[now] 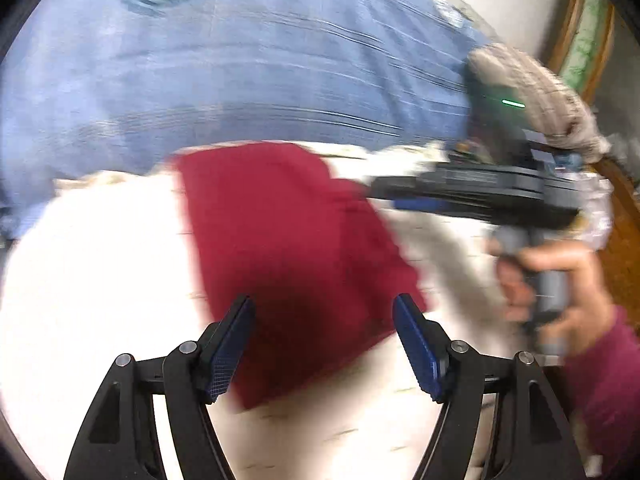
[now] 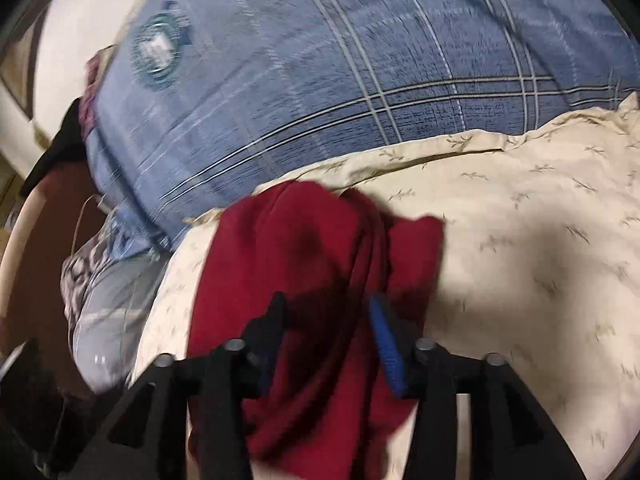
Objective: Fold small clothes
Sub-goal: 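Lower the folded bundle onto the sheet with the right tool, release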
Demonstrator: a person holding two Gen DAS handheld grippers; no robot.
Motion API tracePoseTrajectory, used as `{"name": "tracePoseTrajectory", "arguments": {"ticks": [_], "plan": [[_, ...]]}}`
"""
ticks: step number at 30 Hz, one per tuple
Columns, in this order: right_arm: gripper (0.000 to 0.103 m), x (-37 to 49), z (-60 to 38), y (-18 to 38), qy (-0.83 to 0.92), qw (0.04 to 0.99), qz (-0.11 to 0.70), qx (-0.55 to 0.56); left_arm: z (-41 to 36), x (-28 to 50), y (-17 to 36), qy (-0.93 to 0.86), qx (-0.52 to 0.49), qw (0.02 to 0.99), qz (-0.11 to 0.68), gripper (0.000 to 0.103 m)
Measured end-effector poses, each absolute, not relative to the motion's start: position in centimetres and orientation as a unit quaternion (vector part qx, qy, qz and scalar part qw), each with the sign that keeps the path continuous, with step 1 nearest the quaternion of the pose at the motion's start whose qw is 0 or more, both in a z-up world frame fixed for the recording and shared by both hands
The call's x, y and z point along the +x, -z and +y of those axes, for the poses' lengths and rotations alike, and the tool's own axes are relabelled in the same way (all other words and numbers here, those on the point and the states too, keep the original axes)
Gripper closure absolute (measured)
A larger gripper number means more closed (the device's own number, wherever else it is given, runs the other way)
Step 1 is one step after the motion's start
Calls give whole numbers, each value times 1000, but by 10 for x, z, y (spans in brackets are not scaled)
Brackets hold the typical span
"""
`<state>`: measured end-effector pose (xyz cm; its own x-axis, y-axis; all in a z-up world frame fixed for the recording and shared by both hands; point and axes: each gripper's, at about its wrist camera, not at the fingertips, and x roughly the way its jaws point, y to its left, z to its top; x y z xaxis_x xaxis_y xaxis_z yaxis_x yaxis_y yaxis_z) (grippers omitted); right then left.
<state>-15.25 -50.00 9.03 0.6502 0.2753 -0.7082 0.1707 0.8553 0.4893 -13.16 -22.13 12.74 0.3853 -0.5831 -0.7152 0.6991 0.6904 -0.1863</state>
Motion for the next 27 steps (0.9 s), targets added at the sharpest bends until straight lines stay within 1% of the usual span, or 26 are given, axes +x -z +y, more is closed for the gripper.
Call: {"name": "tracePoseTrajectory", "arguments": {"ticks": [2,5,6,7,8,11,14,15,17,19,21,22,23,24,26,27], "plan": [[34,-160,-490,-90,-51,864,413,285,-212,-139,-123,365,78,840,394,32],[33,-155,-478,-79,-69,851,422,305,-216,-143,-107,348,75,833,423,33],[38,-151,-473,-72,-61,846,437,301,-221,-139,-104,346,76,832,427,33],[52,-150,-469,-67,-51,845,447,288,-224,-139,-101,344,79,831,430,33],[84,-152,-464,-66,-42,854,448,263,-225,-144,-101,344,81,830,431,33],[84,-178,-462,-75,-31,876,424,227,-220,-146,-105,355,82,831,420,32],[85,-186,-465,-64,4,880,433,194,-214,-139,-103,350,85,834,417,32],[85,-185,-468,-59,6,877,439,198,-216,-135,-98,344,82,834,423,32],[83,-188,-475,-57,2,874,430,225,-218,-126,-92,338,68,832,435,32],[76,-196,-480,-67,5,879,415,237,-215,-122,-92,344,50,830,435,32],[65,-202,-483,-81,19,887,392,244,-215,-118,-91,342,51,835,429,32],[63,-202,-483,-88,23,891,380,246,-217,-116,-89,342,54,835,427,32],[57,-201,-484,-93,23,894,372,248,-219,-113,-87,343,57,834,429,32],[47,-196,-482,-97,21,897,367,247,-222,-111,-83,343,58,832,432,32],[34,-184,-477,-99,21,898,368,242,-232,-107,-75,345,62,827,440,32],[35,-176,-474,-98,22,898,370,238,-235,-104,-74,343,64,827,441,32]]}}
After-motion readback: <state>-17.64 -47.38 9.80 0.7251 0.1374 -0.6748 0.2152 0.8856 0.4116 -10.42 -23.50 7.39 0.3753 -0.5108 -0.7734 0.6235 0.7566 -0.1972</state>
